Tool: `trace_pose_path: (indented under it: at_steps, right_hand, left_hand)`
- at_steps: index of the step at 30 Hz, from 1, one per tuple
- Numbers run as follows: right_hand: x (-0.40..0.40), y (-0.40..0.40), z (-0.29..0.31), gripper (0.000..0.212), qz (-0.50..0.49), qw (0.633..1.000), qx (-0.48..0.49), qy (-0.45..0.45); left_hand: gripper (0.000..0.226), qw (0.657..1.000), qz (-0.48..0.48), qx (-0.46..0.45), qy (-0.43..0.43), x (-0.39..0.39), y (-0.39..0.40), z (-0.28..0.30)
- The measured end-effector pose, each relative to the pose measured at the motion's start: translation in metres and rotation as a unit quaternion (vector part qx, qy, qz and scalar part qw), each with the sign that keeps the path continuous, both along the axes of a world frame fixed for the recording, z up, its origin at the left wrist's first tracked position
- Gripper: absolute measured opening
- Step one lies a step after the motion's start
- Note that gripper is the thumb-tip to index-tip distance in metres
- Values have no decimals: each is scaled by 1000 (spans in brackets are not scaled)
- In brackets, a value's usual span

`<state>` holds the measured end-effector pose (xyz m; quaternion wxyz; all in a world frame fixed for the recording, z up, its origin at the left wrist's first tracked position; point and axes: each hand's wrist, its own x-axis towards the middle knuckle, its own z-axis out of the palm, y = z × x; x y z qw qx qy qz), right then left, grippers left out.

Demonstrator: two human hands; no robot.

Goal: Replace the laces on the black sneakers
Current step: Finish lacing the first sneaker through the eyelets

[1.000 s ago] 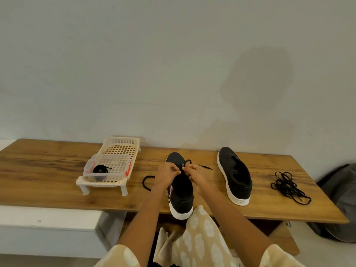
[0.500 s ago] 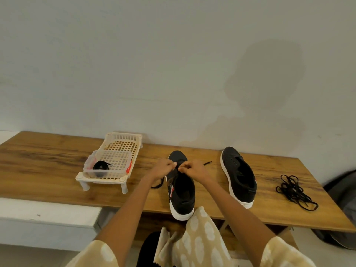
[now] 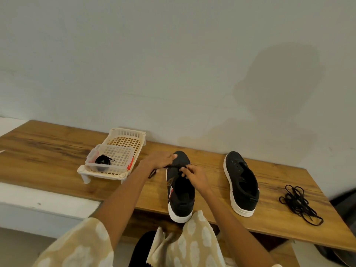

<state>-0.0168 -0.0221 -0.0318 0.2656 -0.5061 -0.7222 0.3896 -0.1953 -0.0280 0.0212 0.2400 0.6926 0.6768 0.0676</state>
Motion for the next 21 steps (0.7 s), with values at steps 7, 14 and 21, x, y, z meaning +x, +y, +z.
trace_pose_path:
  at_steps: [7,14,21]
  right_hand:
    - [12,3,7,19,57,995,-65,54]
    - [21,8,22,20,138,986,-83,44]
    - [31,17,30,16,156,976,-136,73]
  left_hand:
    - [26,977,-16,-45,209,-14,-14,-8]
    - [27,978,-82,-13,-190,18,-13,-5]
    - [19,976,-32,19,-212,20,-8,-18]
